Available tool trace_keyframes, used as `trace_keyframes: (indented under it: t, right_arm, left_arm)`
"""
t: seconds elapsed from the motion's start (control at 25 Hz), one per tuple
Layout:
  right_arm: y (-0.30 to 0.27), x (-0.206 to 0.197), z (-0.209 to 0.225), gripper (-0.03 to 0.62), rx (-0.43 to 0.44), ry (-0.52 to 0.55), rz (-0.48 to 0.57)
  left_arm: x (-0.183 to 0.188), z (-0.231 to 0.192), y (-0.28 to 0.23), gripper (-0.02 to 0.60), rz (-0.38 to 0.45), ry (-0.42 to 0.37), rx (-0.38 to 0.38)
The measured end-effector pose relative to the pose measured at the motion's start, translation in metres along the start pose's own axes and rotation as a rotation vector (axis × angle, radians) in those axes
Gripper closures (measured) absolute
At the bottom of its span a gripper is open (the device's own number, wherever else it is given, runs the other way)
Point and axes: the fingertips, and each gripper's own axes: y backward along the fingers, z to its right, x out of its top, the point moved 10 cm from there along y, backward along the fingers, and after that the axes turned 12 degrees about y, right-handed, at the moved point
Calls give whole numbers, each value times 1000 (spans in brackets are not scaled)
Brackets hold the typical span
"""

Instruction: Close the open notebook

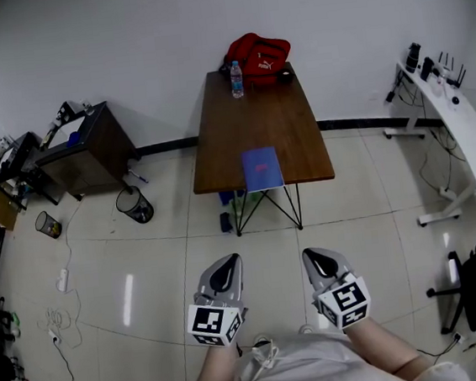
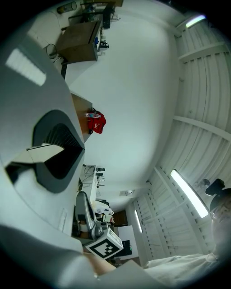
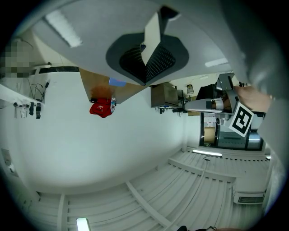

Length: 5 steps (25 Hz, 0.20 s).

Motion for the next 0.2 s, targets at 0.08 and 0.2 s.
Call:
trace_keyframes:
  t: [0.08,0.2]
  right_arm:
    - [1,-2,1,588,3,0,-3]
    - [4,-4,2,588,4,1,-8]
  left_arm:
    - [-2,2,-1,575,-2,2,-2]
    - [-4,4,-2,575,-3,5,-5]
